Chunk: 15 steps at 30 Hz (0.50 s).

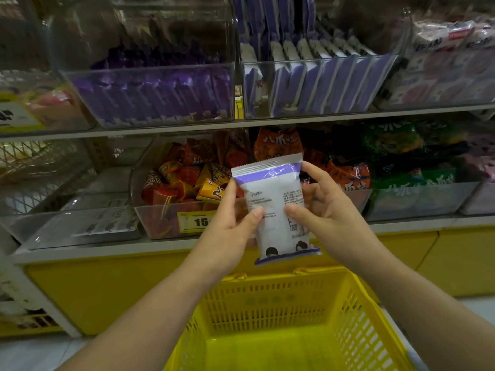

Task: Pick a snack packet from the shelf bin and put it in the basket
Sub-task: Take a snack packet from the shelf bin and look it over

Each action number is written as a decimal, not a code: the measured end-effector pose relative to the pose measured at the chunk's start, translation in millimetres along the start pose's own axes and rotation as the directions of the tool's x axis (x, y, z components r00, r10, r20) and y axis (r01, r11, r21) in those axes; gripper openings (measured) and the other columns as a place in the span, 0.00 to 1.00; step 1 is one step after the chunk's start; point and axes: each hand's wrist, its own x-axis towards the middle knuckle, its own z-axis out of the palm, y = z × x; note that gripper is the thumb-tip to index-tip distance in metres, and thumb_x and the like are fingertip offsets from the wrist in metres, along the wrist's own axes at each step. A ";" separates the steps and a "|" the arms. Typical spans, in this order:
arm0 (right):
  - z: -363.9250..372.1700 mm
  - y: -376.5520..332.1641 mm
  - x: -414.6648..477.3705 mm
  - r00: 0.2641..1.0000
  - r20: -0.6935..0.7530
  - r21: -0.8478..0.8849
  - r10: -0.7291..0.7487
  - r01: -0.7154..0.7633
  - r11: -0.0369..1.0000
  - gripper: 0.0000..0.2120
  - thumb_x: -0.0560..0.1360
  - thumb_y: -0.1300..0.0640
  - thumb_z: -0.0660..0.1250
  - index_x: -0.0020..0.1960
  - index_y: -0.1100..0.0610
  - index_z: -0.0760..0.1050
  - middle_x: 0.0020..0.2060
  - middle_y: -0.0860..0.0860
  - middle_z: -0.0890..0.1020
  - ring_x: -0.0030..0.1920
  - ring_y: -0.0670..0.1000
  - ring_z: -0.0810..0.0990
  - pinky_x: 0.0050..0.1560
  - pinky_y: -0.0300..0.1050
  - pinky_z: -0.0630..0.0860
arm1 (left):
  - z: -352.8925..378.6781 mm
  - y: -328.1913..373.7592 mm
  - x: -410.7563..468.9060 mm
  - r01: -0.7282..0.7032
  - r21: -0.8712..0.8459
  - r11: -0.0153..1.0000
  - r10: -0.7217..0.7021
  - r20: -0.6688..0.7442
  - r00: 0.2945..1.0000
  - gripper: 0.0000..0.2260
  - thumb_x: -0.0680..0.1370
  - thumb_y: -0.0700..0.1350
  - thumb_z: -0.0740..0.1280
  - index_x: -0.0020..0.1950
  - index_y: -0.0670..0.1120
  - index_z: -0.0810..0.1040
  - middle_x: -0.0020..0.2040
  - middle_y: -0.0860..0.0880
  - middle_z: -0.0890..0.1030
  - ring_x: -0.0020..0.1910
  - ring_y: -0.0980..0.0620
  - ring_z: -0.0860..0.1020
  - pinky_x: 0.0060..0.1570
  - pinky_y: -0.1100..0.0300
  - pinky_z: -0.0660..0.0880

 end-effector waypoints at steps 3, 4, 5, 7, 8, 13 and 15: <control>1.8 -4.8 -0.9 0.998 0.054 -0.032 0.012 -0.010 0.999 0.32 0.76 0.56 0.67 0.64 0.25 0.59 0.48 0.40 0.81 0.51 0.42 0.83 0.41 0.40 0.82 | -0.7 -3.3 1.2 0.056 -0.103 0.993 -0.054 0.023 0.998 0.21 0.81 0.43 0.61 0.61 0.72 0.69 0.62 0.55 0.80 0.58 0.52 0.81 0.46 0.52 0.81; 1.2 -7.5 -0.6 0.997 0.074 -0.029 0.023 -0.020 0.999 0.32 0.74 0.53 0.68 0.64 0.24 0.58 0.49 0.40 0.81 0.51 0.43 0.83 0.41 0.40 0.82 | -1.6 -3.9 1.1 0.092 -0.161 0.983 -0.086 0.042 0.995 0.20 0.81 0.43 0.61 0.64 0.68 0.69 0.62 0.52 0.79 0.58 0.50 0.81 0.45 0.51 0.80; -1.2 -10.5 -0.2 0.995 0.091 -0.021 0.037 -0.035 0.999 0.32 0.71 0.50 0.70 0.65 0.24 0.59 0.49 0.40 0.81 0.51 0.43 0.83 0.41 0.41 0.82 | -2.7 -3.7 1.0 0.127 -0.220 0.967 -0.115 0.066 0.991 0.20 0.80 0.44 0.61 0.66 0.65 0.69 0.63 0.50 0.79 0.59 0.48 0.80 0.45 0.49 0.80; -9.3 -14.9 0.9 0.986 0.142 0.021 0.087 -0.091 0.996 0.36 0.66 0.46 0.73 0.68 0.30 0.61 0.50 0.41 0.82 0.52 0.45 0.83 0.44 0.42 0.82 | -4.9 -1.6 1.6 0.173 -0.324 0.930 -0.149 0.100 0.984 0.21 0.77 0.44 0.63 0.66 0.63 0.70 0.62 0.47 0.80 0.59 0.45 0.81 0.45 0.47 0.80; -13.7 -16.5 1.3 0.976 0.181 0.048 0.120 -0.131 0.990 0.37 0.64 0.47 0.74 0.69 0.35 0.63 0.51 0.42 0.83 0.53 0.46 0.83 0.46 0.44 0.82 | -6.8 -0.4 2.4 0.180 -0.369 0.912 -0.154 0.099 0.983 0.20 0.76 0.44 0.64 0.65 0.63 0.72 0.61 0.46 0.81 0.58 0.44 0.81 0.44 0.47 0.81; -25.8 -18.7 1.1 0.941 0.289 0.044 0.175 -0.195 0.980 0.31 0.63 0.59 0.75 0.65 0.51 0.74 0.55 0.46 0.84 0.56 0.48 0.83 0.52 0.40 0.80 | -19.8 3.4 8.2 0.158 -0.505 0.848 -0.172 0.019 0.985 0.24 0.75 0.43 0.63 0.71 0.58 0.68 0.59 0.44 0.82 0.55 0.43 0.82 0.39 0.48 0.81; -26.6 -17.0 1.0 0.940 0.296 0.048 0.171 -0.194 0.980 0.27 0.66 0.63 0.73 0.63 0.50 0.75 0.56 0.46 0.84 0.57 0.47 0.82 0.52 0.38 0.79 | -22.7 4.1 8.4 0.152 -0.510 0.847 -0.170 0.011 0.985 0.24 0.75 0.44 0.63 0.71 0.57 0.68 0.57 0.46 0.83 0.53 0.45 0.83 0.37 0.50 0.81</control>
